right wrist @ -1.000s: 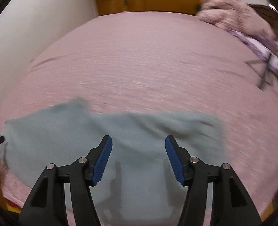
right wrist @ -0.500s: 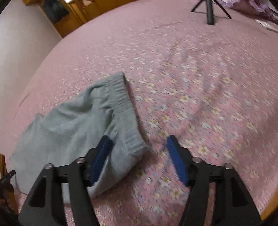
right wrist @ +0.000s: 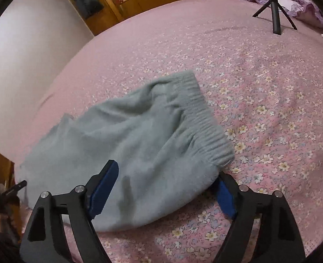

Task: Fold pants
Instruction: 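Move the right gripper to the grey waistband and close on it, then lift the waistband with the right gripper, folding the pants over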

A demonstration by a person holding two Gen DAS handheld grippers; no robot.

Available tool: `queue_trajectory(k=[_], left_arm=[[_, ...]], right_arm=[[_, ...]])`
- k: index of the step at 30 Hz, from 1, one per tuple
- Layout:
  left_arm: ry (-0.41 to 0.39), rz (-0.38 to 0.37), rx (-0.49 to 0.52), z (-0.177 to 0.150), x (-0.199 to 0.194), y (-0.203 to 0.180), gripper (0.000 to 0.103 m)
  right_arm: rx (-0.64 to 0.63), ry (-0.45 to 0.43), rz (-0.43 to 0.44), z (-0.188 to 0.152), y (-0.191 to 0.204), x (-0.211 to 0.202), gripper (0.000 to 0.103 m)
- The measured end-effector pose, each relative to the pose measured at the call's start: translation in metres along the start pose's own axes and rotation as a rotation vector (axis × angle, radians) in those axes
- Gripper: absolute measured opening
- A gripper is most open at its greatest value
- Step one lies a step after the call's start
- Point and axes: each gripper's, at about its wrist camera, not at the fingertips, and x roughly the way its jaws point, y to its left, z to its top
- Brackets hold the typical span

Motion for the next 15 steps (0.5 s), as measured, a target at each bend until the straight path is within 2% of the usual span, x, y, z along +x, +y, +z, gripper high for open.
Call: queue_trajectory(k=[3,10,13,15], left_arm=[[-0.003,0.005,0.011,0.000,0.001,-0.001,0.081],[0.001,0.010,0.011,0.000,0.002,-0.004,0.081],[0.000,0.007,0.011,0.000,0.001,-0.004,0.081],[-0.001,0.005,0.008,0.000,0.000,-0.003,0.081]], right_arm=[[0.042,-0.026,0.036,0.002,-0.004,0.002,0.078],[0.200,-0.066,0.096,-0.003,-0.047,-0.008,0.037],[0.247,-0.070,0.153,-0.001,-0.050,-0.012,0.029],[0.261,-0.089,0.176,-0.001,-0.050,-0.016,0.029]])
